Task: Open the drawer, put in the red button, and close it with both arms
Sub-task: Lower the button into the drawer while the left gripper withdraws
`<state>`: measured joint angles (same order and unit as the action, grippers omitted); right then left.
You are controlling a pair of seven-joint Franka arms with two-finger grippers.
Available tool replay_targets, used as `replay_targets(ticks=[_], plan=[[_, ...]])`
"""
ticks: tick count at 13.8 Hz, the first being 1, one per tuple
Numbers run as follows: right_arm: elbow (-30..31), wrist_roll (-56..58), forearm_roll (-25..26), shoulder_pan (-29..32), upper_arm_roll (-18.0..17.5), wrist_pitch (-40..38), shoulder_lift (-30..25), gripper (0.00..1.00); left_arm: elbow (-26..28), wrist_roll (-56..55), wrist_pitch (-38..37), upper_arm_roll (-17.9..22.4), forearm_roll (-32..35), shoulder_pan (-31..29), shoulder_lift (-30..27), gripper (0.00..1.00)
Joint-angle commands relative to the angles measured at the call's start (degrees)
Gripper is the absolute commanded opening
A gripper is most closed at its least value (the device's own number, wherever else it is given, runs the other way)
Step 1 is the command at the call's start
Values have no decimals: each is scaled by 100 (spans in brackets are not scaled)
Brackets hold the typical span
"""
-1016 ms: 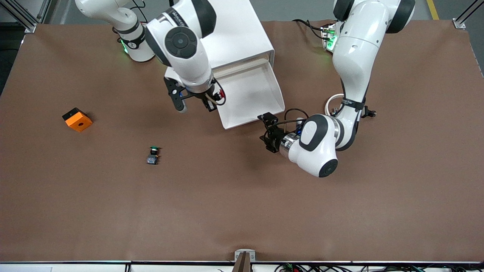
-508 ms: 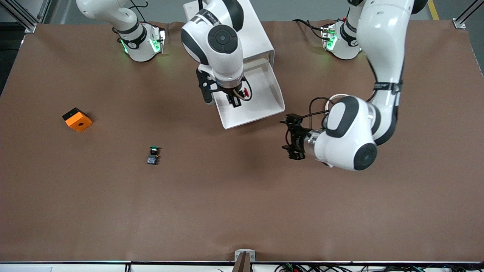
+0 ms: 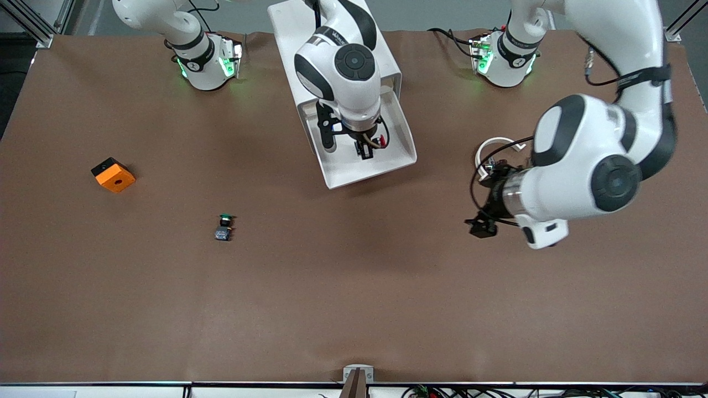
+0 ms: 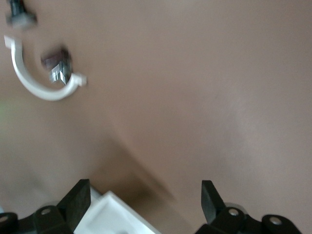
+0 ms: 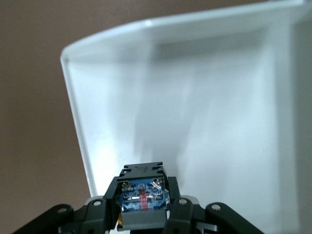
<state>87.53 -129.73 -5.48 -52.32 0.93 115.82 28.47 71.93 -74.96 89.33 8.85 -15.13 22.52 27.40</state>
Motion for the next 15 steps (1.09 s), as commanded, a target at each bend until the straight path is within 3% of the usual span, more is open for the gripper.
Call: replay_targets(ticks=[1, 4, 15], plan=[[-393, -306, 99, -128, 65, -24, 316, 0, 207, 1566, 5, -7, 982, 7, -226, 100], [-517, -544, 205, -182, 65, -24, 519, 0, 260, 2520, -3, -15, 1460, -98, -270, 100], [-834, -913, 205, -384, 74, 54, 792, 0, 699, 4594, -65, -33, 1469, -986, -1315, 100]])
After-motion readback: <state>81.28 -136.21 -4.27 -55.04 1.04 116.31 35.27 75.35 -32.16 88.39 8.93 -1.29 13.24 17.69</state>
